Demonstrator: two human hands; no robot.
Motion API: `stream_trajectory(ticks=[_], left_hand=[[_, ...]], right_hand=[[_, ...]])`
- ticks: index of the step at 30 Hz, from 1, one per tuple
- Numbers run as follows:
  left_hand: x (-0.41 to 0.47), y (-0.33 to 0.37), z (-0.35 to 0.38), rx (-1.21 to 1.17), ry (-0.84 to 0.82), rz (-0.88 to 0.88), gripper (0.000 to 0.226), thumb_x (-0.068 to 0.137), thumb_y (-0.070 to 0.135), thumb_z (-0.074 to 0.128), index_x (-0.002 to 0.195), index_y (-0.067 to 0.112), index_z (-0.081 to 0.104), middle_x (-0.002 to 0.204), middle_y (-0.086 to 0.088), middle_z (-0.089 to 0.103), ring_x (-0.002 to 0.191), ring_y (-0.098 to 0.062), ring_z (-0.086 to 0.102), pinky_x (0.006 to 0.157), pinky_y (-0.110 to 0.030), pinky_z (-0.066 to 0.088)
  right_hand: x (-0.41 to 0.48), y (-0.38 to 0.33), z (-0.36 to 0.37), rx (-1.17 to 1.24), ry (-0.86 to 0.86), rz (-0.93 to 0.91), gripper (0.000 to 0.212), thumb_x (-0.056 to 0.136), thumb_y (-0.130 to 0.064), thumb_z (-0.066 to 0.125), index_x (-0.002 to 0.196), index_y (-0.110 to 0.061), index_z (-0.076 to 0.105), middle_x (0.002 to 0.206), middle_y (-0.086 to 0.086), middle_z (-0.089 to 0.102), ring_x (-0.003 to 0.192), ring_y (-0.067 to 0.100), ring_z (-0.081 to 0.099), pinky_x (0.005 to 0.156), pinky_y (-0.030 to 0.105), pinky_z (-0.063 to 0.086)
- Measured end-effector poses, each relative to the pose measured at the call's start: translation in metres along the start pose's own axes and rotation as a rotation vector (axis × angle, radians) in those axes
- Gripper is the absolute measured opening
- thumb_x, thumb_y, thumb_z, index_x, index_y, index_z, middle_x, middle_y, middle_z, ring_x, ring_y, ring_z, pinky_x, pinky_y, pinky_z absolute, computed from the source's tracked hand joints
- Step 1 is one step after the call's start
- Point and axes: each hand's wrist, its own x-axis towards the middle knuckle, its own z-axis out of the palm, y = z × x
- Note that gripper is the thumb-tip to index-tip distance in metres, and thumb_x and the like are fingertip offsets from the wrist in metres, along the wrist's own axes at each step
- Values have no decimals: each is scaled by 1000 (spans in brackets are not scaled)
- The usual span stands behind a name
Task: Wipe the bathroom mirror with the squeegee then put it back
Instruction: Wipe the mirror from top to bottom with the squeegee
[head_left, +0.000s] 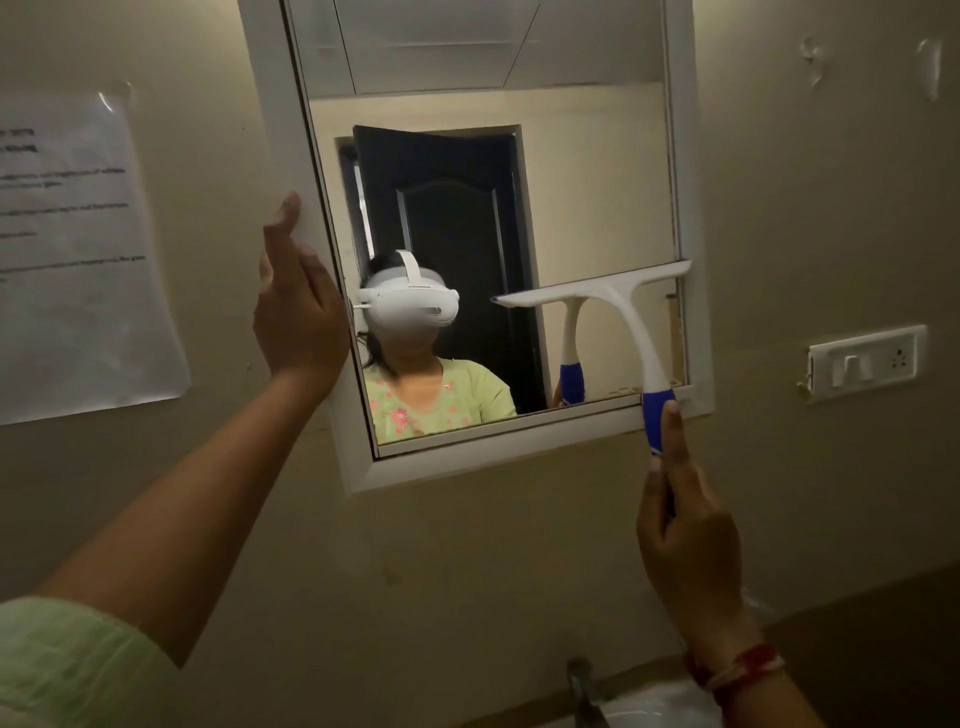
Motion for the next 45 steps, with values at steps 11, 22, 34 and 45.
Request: stream_trajectory(ticks=[11, 22, 34, 45], left_hand=[[-1, -2, 2, 19, -20, 25, 40, 98, 17, 27, 138, 14, 32, 140, 0, 45, 106, -24, 58, 77, -23, 43], [0, 1, 1, 19, -2, 4, 40, 97, 13, 28, 136, 9, 35, 141, -1, 45, 118, -16, 50, 76, 11, 21], [-1, 5, 0, 11, -27, -33, 39, 98, 13, 27, 135, 5, 34, 139, -4, 46, 90, 24, 42, 70, 10, 26], [-1, 2, 1, 25, 5, -39, 40, 98, 15, 27, 136, 8, 36, 138, -3, 47, 83, 20, 41, 70, 12, 22]], right_hand=[[-33, 2, -6, 0, -73, 68, 52, 98, -41, 23, 143, -15, 17, 73, -2, 43, 47, -3, 34, 47, 4, 27], [-56, 8, -19, -11, -168, 115, 54, 91, -22, 35, 142, -11, 21, 71, -6, 41, 45, -2, 33, 42, 5, 26], [-81, 6, -24, -36, -194, 166, 57, 92, -23, 35, 145, -13, 17, 74, -6, 43, 47, -4, 34, 41, 4, 31], [-87, 1, -36, -44, -199, 174, 53, 96, -26, 40, 145, -18, 20, 72, -3, 46, 47, 2, 41, 41, 6, 28]])
